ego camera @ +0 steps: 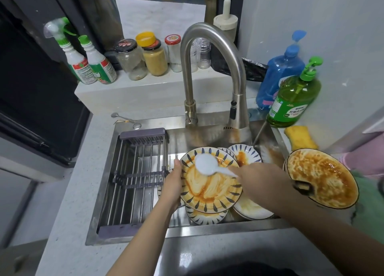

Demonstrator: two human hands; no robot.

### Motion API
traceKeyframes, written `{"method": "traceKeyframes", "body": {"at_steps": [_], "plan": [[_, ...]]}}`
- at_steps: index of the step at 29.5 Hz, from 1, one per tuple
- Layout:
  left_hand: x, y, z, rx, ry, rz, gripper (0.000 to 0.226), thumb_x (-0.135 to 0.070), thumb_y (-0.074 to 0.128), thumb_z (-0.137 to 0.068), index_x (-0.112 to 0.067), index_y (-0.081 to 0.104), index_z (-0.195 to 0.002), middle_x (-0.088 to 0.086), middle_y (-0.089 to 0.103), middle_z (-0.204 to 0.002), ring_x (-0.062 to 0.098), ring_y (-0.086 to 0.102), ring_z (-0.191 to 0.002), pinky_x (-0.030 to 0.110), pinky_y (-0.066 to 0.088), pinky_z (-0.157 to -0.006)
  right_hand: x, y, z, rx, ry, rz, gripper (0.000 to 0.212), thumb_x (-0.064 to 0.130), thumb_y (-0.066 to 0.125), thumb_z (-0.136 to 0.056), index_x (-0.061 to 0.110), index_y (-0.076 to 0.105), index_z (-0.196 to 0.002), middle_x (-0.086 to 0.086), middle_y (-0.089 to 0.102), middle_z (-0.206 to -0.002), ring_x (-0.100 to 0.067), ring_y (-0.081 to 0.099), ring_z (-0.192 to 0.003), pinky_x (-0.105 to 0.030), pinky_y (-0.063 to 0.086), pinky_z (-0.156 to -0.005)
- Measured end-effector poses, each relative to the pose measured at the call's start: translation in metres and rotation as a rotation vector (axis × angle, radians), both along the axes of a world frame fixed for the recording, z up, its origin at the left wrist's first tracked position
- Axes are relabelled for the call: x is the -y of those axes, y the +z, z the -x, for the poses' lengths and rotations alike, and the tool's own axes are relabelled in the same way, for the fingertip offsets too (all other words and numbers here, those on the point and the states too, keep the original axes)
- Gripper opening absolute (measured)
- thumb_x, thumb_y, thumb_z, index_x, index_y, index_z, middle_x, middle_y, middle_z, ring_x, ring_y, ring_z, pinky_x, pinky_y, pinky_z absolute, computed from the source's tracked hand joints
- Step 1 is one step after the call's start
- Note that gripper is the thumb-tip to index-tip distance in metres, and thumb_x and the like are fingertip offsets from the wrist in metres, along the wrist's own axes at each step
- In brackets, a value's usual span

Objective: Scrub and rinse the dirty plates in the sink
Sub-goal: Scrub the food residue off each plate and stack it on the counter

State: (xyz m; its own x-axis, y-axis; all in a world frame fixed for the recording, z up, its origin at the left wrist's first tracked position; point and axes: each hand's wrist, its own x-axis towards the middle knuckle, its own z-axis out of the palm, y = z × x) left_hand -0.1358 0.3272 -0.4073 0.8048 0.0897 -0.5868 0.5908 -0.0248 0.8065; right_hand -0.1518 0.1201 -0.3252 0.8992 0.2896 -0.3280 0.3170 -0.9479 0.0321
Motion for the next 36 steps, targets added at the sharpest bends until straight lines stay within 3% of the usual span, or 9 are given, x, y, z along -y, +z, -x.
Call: {"method": "traceKeyframes", "body": {"at_steps": [4,8,11,15,18,24,28,31,36], "plan": [[0.002,-0.003,-0.004,0.056,-0.042,-0.05,0.058,-0.059,0.021,-0.097,-0.018,0.061,-0.105,0.002,0.067,-0.09,0.011,0.063,-0.083,0.022,0.051,-0.065,-0.023,-0.011,-0.005,0.071,0.018,-0.039,0.053,0.01,0.04,-0.095,0.035,0.03,-0.141,0.006,0.043,-0.069,-0.011,0.038,-0.051,-0.024,0.026,-0.042],[-0.009,-0.004,-0.011,0.055,-0.022,-0.031,0.062,-0.06,0.033,-0.094,-0.01,0.066,-0.108,0.008,0.073,-0.096,0.022,0.07,-0.09,0.035,0.058,-0.075,-0.007,-0.016,-0.015,0.177,-0.082,0.013,0.066,0.012,0.044,-0.093,0.038,0.019,-0.148,0.001,0.044,-0.084,-0.016,0.047,-0.063,-0.026,0.024,-0.044],[-0.011,-0.01,-0.012,0.064,-0.019,-0.077,0.059,-0.06,0.034,-0.094,-0.012,0.066,-0.104,0.008,0.072,-0.101,0.02,0.068,-0.09,0.033,0.056,-0.076,-0.009,-0.012,-0.018,0.169,-0.096,0.041,0.063,0.014,0.046,-0.094,0.035,0.021,-0.148,-0.001,0.054,-0.093,-0.02,0.055,-0.076,-0.026,0.024,-0.046],[-0.005,-0.006,-0.01,0.074,-0.067,-0.113,0.049,-0.054,0.028,-0.099,-0.016,0.059,-0.103,0.002,0.068,-0.093,0.013,0.064,-0.085,0.021,0.05,-0.062,-0.029,-0.018,-0.008,0.15,0.019,-0.034,0.066,0.009,0.04,-0.094,0.038,0.018,-0.148,0.0,0.043,-0.085,-0.022,0.044,-0.065,-0.026,0.021,-0.045],[-0.012,-0.006,-0.011,0.079,-0.041,-0.092,0.05,-0.051,0.029,-0.1,-0.014,0.062,-0.104,0.001,0.069,-0.091,0.012,0.065,-0.082,0.016,0.05,-0.054,-0.014,-0.021,-0.016,0.165,-0.059,-0.003,0.064,0.01,0.039,-0.094,0.037,0.02,-0.148,0.001,0.044,-0.083,-0.018,0.047,-0.064,-0.025,0.028,-0.046],[-0.011,-0.015,-0.015,0.099,-0.098,-0.173,0.046,-0.054,0.029,-0.099,-0.024,0.064,-0.094,-0.001,0.069,-0.093,0.014,0.063,-0.091,0.027,0.05,-0.072,-0.016,-0.009,-0.016,0.123,0.001,0.055,0.057,0.008,0.042,-0.092,0.031,0.03,-0.143,0.003,0.034,-0.068,-0.015,0.037,-0.056,-0.026,0.02,-0.045],[-0.007,-0.009,-0.014,0.106,-0.069,-0.157,0.045,-0.049,0.027,-0.101,-0.024,0.062,-0.088,-0.002,0.067,-0.085,0.015,0.063,-0.084,0.028,0.052,-0.071,-0.014,-0.012,-0.019,0.133,0.015,0.013,0.063,0.007,0.04,-0.092,0.035,0.025,-0.145,0.004,0.035,-0.068,-0.016,0.041,-0.056,-0.025,0.031,-0.046],[-0.015,-0.012,-0.015,0.128,0.003,-0.169,0.043,-0.045,0.028,-0.103,-0.022,0.062,-0.09,-0.003,0.066,-0.087,0.01,0.062,-0.082,0.024,0.049,-0.064,0.005,-0.001,-0.024,0.085,-0.025,0.114,0.052,0.008,0.038,-0.092,0.034,0.039,-0.137,0.006,0.036,-0.065,-0.014,0.045,-0.064,-0.024,0.029,-0.046],[-0.011,-0.023,-0.015,0.136,0.013,-0.228,0.039,-0.051,0.028,-0.101,-0.031,0.06,-0.09,0.0,0.067,-0.098,0.021,0.062,-0.1,0.044,0.051,-0.093,0.001,0.01,-0.01,-0.073,0.082,0.143,0.034,0.019,0.043,-0.092,0.032,0.06,-0.118,0.008,0.041,-0.067,-0.015,0.049,-0.07,-0.024,0.025,-0.047]]}}
